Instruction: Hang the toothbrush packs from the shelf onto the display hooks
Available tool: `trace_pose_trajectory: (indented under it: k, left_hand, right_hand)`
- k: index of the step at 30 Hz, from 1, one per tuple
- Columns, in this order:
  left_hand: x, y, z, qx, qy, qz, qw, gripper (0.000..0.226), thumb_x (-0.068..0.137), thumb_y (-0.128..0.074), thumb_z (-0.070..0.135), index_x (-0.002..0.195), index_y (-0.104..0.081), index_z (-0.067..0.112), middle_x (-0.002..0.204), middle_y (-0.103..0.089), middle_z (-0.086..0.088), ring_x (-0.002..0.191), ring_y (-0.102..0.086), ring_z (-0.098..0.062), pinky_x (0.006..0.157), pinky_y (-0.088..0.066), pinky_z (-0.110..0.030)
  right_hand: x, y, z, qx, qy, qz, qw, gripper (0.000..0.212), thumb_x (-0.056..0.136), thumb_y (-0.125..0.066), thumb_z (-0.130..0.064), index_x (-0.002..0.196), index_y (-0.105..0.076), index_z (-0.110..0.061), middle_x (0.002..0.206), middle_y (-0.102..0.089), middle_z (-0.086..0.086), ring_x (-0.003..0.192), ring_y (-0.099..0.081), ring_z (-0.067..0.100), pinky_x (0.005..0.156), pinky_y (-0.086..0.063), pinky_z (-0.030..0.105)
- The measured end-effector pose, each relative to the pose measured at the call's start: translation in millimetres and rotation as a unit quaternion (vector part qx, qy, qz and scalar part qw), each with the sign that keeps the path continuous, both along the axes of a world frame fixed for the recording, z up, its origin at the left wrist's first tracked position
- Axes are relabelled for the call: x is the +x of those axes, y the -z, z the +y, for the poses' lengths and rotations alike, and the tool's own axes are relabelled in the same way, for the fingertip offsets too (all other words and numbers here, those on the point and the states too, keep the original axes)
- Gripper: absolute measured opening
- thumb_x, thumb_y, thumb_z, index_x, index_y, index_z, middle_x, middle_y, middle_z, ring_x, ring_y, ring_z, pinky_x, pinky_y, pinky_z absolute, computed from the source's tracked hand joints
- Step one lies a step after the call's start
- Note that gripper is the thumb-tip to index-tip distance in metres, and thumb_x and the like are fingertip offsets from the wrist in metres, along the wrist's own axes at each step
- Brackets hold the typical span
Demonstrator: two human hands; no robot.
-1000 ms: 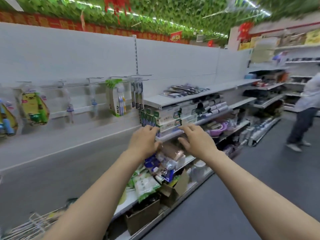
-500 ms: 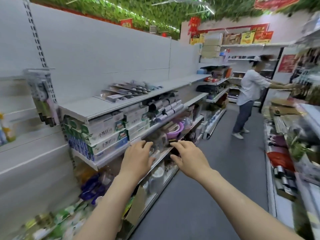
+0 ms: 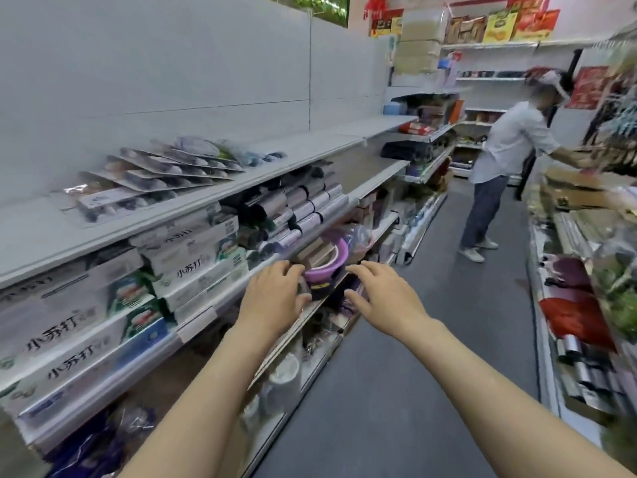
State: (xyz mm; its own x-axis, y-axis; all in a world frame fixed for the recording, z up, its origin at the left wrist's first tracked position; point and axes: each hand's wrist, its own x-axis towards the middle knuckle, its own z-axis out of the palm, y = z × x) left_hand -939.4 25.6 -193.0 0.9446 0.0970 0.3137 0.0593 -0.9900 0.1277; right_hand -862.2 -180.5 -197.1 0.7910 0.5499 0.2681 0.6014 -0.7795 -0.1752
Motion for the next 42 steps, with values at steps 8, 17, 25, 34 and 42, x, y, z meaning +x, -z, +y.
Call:
trace_pose_trajectory:
  k: [8, 17, 25, 34, 42]
  left_hand:
    - [168.0, -47.5, -0.9, -0.014, -0.087, -0.028, 0.996, 0.052, 0.094, -0.059, 0.043, 0.140, -0.048, 0.020, 0.140, -0.049, -0.004, 0.128, -0.046, -0.027, 0.101, -0.043, -0.041]
    - [282.5, -96.5, 39.3, 0.005, -0.172, -0.066, 0.983, 0.053, 0.095, -0.057, 0.042, 0.142, -0.046, 0.021, 0.140, -0.050, -0.004, 0.128, -0.046, -0.026, 0.103, -0.043, -0.043]
    - [341.7, -99.9, 102.5, 0.038, -0.253, -0.143, 0.956, 0.050, 0.093, -0.063, 0.038, 0.135, -0.055, 0.014, 0.134, -0.057, -0.009, 0.129, -0.045, -0.030, 0.111, -0.034, -0.040]
    - [373.9, -89.5, 154.0, 0.090, -0.407, -0.236, 0.878, 0.048, 0.089, -0.068, 0.040, 0.122, -0.066, 0.006, 0.125, -0.065, -0.017, 0.135, -0.043, -0.040, 0.113, -0.035, -0.052]
    - [350.8, -89.1, 171.5, 0.159, -0.492, -0.284, 0.807, 0.071, 0.096, -0.036, 0.063, 0.117, -0.066, 0.003, 0.124, -0.065, -0.018, 0.136, -0.040, -0.039, 0.111, -0.036, -0.051]
  right_hand:
    - [198.4, -48.8, 14.2, 0.028, -0.087, -0.029, 0.995, 0.053, 0.100, -0.051, -0.048, 0.148, -0.042, -0.027, 0.144, -0.050, 0.000, 0.136, -0.040, 0.022, 0.107, -0.042, 0.037]
    - [359.9, -95.0, 80.9, 0.072, -0.186, -0.034, 0.979, 0.053, 0.099, -0.051, -0.047, 0.147, -0.043, -0.027, 0.145, -0.049, 0.002, 0.137, -0.038, 0.021, 0.104, -0.043, 0.040]
    - [437.5, -114.3, 170.6, 0.112, -0.282, -0.045, 0.952, 0.055, 0.099, -0.052, -0.048, 0.149, -0.041, -0.027, 0.147, -0.048, 0.003, 0.138, -0.038, 0.021, 0.106, -0.041, 0.039]
    - [491.1, -122.2, 267.3, 0.128, -0.371, 0.028, 0.919, 0.056, 0.099, -0.050, -0.053, 0.148, -0.041, -0.026, 0.145, -0.050, -0.001, 0.135, -0.042, 0.017, 0.105, -0.039, 0.034]
    - [459.4, -132.8, 344.3, 0.135, -0.524, 0.129, 0.831, 0.044, 0.100, -0.050, -0.047, 0.142, -0.050, -0.032, 0.137, -0.058, 0.001, 0.128, -0.049, 0.017, 0.100, -0.039, 0.031]
